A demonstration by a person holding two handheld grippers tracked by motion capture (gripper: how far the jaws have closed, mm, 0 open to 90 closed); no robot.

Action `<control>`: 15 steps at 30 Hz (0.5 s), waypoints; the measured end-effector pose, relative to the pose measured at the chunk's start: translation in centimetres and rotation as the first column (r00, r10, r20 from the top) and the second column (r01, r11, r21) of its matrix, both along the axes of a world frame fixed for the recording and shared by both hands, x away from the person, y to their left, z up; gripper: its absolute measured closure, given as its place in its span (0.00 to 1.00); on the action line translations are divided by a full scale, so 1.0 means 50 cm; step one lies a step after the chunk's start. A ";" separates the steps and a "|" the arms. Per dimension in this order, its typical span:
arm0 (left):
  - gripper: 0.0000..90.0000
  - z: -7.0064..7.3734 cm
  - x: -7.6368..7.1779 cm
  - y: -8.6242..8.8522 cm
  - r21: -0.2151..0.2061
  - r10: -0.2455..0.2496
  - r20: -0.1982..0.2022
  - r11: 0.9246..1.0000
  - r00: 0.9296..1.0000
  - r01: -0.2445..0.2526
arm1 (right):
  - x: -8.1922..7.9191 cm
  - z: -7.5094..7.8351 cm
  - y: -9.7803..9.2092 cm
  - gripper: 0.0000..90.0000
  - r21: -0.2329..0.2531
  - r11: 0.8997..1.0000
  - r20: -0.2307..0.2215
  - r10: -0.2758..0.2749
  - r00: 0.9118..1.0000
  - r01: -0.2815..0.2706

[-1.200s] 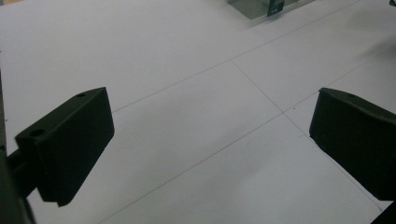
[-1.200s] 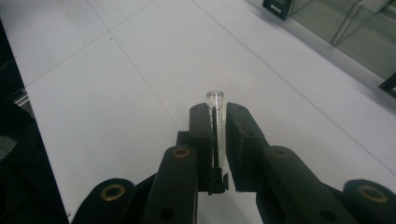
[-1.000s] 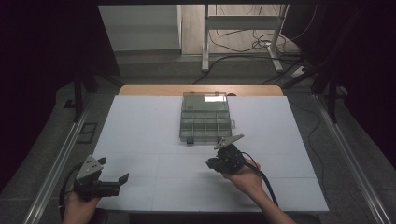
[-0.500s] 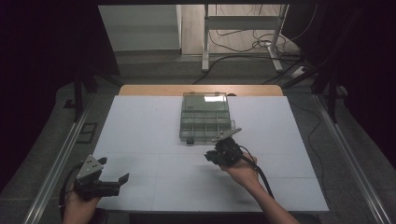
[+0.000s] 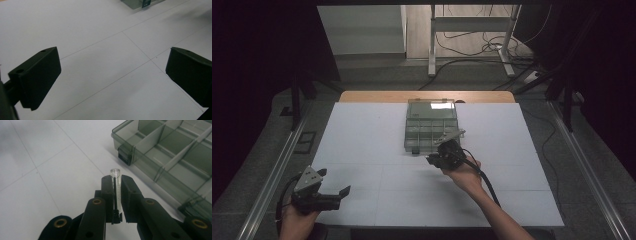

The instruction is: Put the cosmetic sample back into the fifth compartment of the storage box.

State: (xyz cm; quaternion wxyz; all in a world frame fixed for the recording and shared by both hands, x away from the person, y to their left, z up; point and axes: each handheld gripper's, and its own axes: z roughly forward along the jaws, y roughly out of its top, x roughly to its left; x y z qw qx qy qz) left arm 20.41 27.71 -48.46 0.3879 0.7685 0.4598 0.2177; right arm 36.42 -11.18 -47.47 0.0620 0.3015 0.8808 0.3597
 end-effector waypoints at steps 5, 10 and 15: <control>0.01 0.000 0.000 0.000 -0.001 -0.001 -0.002 1.000 1.000 0.001 | 0.013 0.001 0.015 0.89 0.012 1.000 0.010 0.001 1.000 -0.001; 0.01 0.000 0.001 0.000 0.000 -0.003 -0.002 1.000 1.000 0.003 | 0.027 0.001 0.029 0.89 0.016 1.000 0.018 0.000 1.000 0.000; 0.01 0.000 0.001 0.000 -0.001 -0.004 -0.004 1.000 1.000 0.004 | 0.040 0.000 0.039 0.89 0.017 1.000 0.021 -0.006 1.000 0.006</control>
